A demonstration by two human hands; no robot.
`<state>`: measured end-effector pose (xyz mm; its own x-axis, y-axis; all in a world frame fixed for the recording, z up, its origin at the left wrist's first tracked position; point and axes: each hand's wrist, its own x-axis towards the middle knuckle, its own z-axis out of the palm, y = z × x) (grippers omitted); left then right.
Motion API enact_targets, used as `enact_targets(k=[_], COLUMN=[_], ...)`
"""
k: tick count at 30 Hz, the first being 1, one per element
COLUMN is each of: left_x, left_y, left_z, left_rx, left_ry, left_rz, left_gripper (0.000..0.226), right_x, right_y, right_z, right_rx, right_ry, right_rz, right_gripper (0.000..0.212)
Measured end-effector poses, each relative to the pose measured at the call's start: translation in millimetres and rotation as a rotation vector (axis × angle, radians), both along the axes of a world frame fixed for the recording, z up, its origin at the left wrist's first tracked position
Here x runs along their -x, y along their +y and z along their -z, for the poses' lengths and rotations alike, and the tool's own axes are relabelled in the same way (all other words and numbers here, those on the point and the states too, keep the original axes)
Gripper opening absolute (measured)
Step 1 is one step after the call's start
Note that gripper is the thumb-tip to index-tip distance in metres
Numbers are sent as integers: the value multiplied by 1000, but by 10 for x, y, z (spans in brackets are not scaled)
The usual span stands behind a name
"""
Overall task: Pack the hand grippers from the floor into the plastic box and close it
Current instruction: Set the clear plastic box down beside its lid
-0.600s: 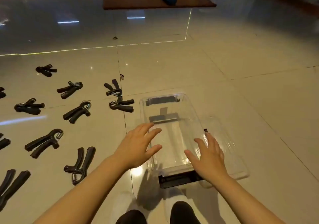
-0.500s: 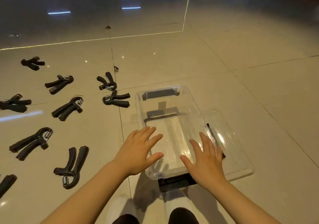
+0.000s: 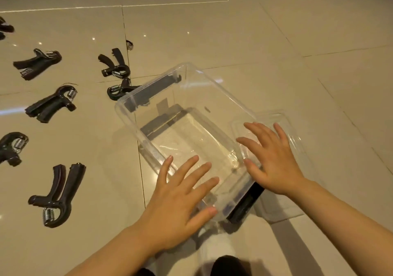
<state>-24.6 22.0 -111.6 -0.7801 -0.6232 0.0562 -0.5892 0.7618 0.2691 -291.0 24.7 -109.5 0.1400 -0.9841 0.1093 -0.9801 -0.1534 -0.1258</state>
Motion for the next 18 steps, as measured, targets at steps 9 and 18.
enact_targets(k=[9,18], left_x=[206,-284], left_y=[128,-1020], left_z=[-158,-174], left_rx=[-86,96], left_ry=[282,-119], left_rz=[-83,-529], left_gripper=[55,67], right_x=[-77,-1057], right_y=[-56,395], right_z=[-228,-30], right_rx=[111,24], right_ry=[-230,-168], right_rz=[264,152], right_gripper=[56,56])
